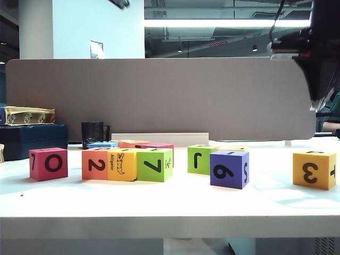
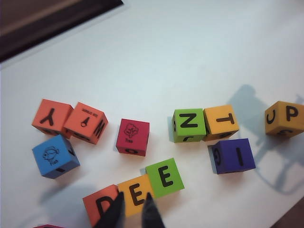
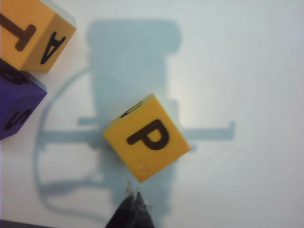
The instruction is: Select the appropriate blocks from the scattered letter blocks on the table and arrange them in a row to spell out "DEEP".
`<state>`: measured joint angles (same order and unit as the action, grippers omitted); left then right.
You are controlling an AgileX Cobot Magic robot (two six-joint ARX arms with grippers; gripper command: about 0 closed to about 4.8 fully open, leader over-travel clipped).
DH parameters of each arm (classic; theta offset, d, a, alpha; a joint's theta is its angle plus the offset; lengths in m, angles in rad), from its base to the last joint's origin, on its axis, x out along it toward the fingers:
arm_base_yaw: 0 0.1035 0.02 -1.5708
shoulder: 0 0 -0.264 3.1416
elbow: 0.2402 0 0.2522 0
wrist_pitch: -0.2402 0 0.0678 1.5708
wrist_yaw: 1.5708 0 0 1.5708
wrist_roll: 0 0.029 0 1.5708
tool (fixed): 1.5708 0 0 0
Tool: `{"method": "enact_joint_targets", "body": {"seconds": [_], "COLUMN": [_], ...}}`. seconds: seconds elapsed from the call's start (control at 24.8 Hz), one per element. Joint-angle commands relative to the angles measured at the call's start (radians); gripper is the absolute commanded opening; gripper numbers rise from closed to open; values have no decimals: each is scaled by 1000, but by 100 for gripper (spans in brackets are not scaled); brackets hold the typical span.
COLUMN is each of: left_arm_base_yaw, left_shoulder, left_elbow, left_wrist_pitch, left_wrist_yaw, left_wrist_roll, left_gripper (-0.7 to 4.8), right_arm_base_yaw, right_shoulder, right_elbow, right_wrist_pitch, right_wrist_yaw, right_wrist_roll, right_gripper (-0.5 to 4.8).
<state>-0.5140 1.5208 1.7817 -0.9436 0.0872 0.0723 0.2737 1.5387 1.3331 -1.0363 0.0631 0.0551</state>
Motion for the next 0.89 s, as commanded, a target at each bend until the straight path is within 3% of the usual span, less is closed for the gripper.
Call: {"method": "enact_joint_targets", "body": {"seconds": [0.04,0.2,0.4,0.77,0.89], "left_arm_base_yaw": [5,5,4,4,4], "left_shoulder": [-26,-29,-30,-31,-31], "left_elbow": [3,2,2,2,2], "left_wrist_pitch": [0,-23,-29,-37,-68], "left_wrist_yaw": [3,4,5,8,7], "left_wrist_roll": [10,25,29,28,30], "left_gripper": [47,48,48,48,48], "right_arm_base_yaw": [0,0,0,1,1], "right_shoulder": [32,46,46,46,46], "right_elbow": [3,3,3,3,2], "right_wrist_pitch": [-18,-42,-58,-31,-31], "right_wrist_yaw": [-48,-48,-48,-85,-85], "right_wrist_roll": [26,80,159,544,619], "right_gripper": [-1,19,241,258,301]}}
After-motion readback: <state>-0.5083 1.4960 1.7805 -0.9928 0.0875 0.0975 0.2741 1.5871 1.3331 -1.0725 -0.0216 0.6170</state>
